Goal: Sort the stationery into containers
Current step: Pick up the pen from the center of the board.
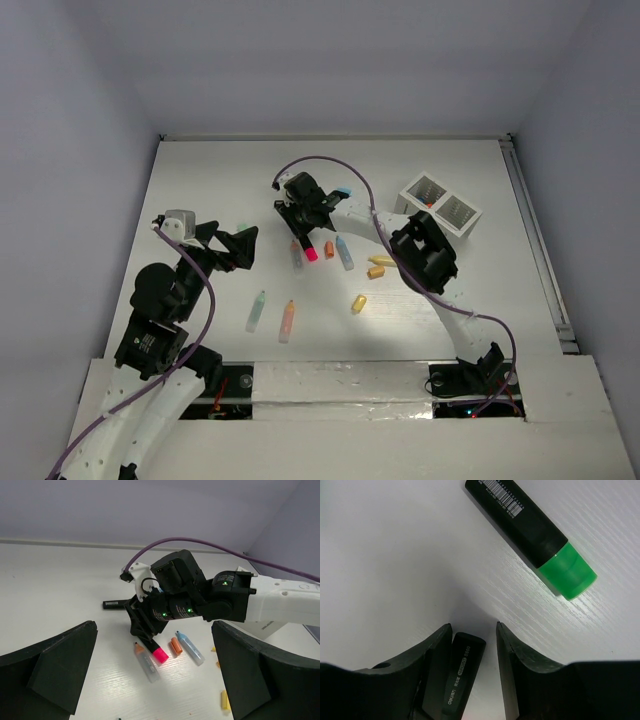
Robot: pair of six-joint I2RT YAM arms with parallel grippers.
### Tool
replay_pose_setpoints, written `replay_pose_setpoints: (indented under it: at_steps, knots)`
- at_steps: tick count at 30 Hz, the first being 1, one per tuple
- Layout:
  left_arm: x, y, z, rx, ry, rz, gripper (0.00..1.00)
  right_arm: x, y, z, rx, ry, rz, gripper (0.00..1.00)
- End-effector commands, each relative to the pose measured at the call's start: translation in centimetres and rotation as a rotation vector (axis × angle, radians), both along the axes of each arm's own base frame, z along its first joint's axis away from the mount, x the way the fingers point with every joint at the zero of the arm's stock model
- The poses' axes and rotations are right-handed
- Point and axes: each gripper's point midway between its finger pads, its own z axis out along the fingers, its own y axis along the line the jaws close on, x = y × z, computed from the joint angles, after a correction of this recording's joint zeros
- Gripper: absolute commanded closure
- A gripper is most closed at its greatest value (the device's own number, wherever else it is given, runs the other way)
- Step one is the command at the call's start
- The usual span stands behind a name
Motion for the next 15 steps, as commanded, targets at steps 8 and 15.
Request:
replay_pose_setpoints:
  at_steps: [8,15]
  knots:
    - [-0.4,0.1,2.8,-0.039,-0.079,-0.008,0.01,-0.9,-1.3,0.5,-0.037,0.007,-0.022,0.56]
    - [-0.4,0.0,2.8,-0.038,-0.078,-0.011,0.01,-1.2,-2.1,0.8,-0.042,0.016,-0.076,0.45]
